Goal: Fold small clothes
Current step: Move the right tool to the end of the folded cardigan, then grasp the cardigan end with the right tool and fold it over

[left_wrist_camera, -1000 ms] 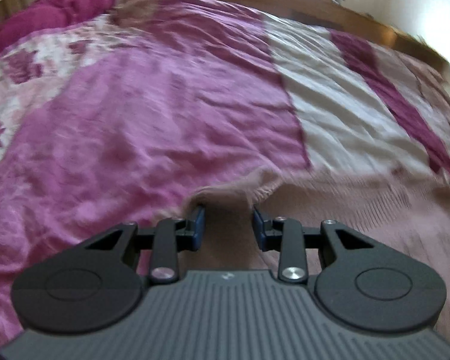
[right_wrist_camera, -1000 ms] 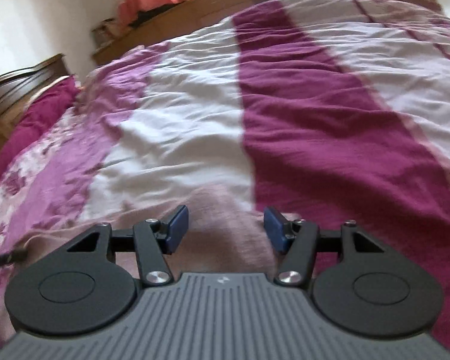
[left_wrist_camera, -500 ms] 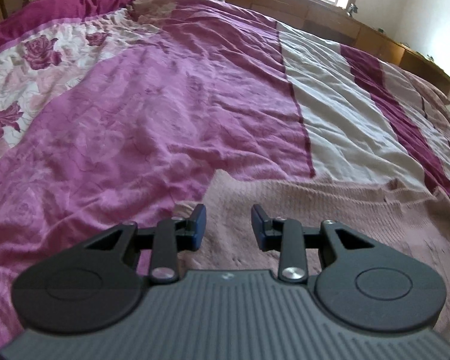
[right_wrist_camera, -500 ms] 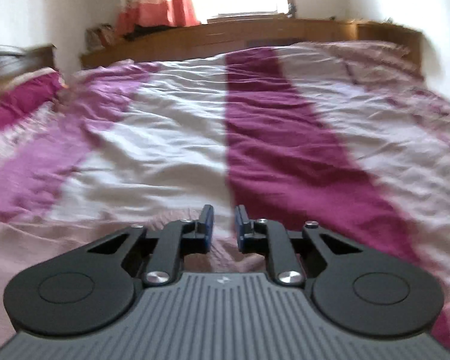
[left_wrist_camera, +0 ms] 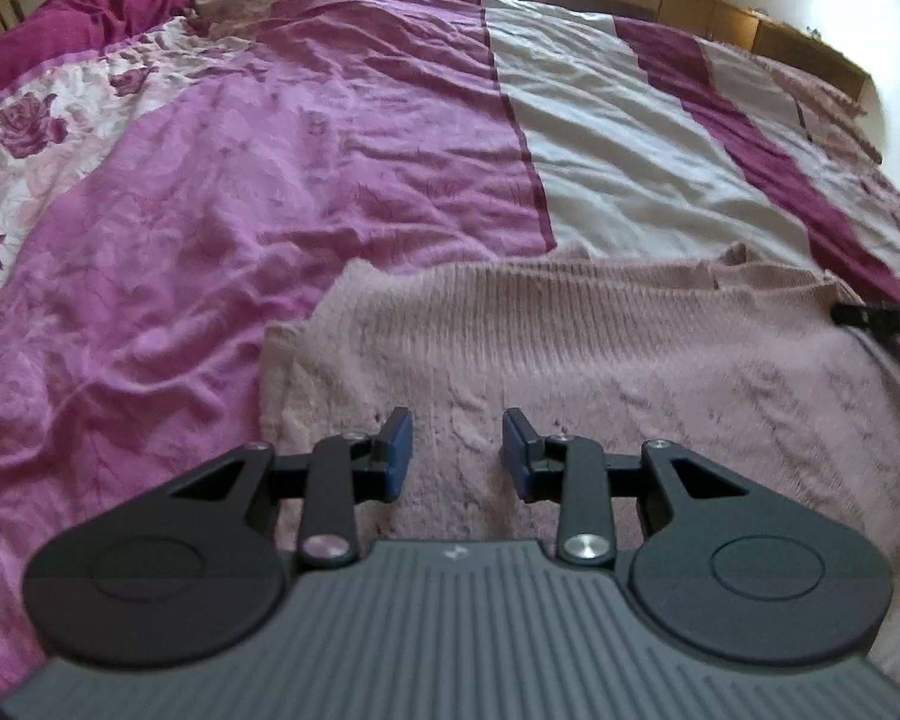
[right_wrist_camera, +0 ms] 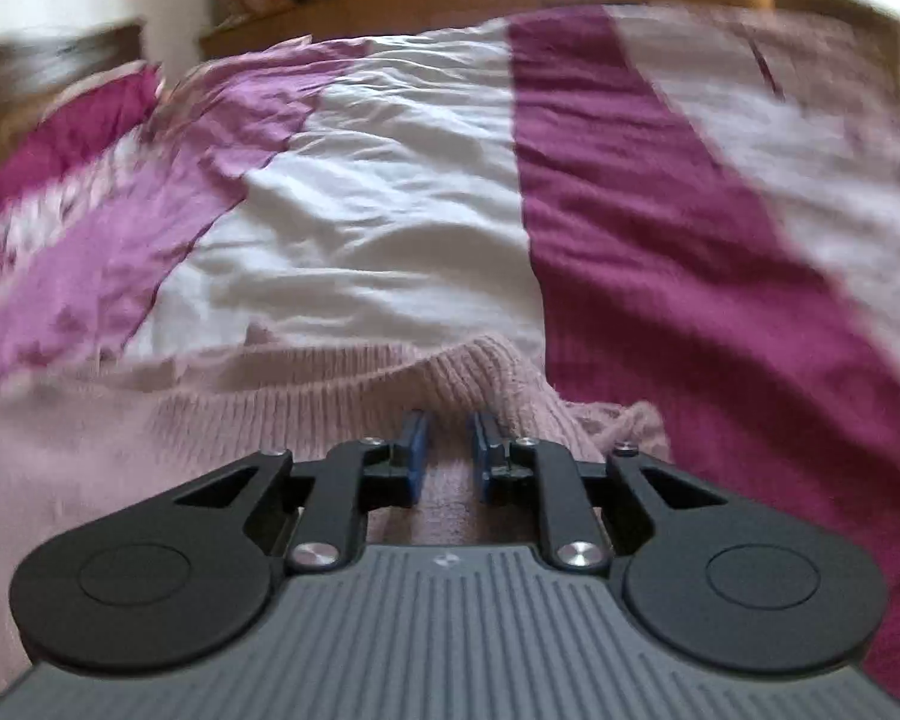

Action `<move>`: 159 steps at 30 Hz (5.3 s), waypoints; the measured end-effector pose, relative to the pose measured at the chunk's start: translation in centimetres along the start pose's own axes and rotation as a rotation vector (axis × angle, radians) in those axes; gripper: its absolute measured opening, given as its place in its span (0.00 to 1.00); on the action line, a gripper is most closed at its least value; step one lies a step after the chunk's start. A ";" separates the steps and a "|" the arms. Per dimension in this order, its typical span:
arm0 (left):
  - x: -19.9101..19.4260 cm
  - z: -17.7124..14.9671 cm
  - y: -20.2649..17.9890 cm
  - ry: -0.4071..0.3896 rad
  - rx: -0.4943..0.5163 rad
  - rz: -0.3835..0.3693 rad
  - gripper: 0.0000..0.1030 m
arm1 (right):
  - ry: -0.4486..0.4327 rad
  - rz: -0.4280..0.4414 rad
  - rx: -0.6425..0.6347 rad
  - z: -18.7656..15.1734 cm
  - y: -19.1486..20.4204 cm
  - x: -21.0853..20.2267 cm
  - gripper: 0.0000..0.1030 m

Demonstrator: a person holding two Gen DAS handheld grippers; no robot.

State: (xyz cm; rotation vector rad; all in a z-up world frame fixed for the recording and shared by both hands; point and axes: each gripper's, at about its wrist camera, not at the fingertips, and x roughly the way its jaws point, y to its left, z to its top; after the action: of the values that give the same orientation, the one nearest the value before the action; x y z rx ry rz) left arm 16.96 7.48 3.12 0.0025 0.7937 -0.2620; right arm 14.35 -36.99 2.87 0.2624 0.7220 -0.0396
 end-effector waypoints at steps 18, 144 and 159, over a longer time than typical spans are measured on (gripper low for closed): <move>-2.7 0.1 1.2 0.017 -0.096 0.051 0.35 | -0.103 0.057 0.173 -0.8 0.6 -6.5 0.69; -10.6 -6.0 5.9 0.104 -0.262 0.166 0.53 | -0.267 0.368 0.266 -3.5 12.7 -16.6 0.16; -11.9 -6.8 7.7 0.077 -0.303 0.181 0.53 | -0.114 0.449 -0.118 -9.7 26.3 -12.6 0.16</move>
State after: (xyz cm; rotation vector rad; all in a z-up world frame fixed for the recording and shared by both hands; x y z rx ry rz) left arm 6.00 18.39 5.98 -0.2012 0.8982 0.0314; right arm 1.95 -9.87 10.02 0.3021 0.5371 0.4111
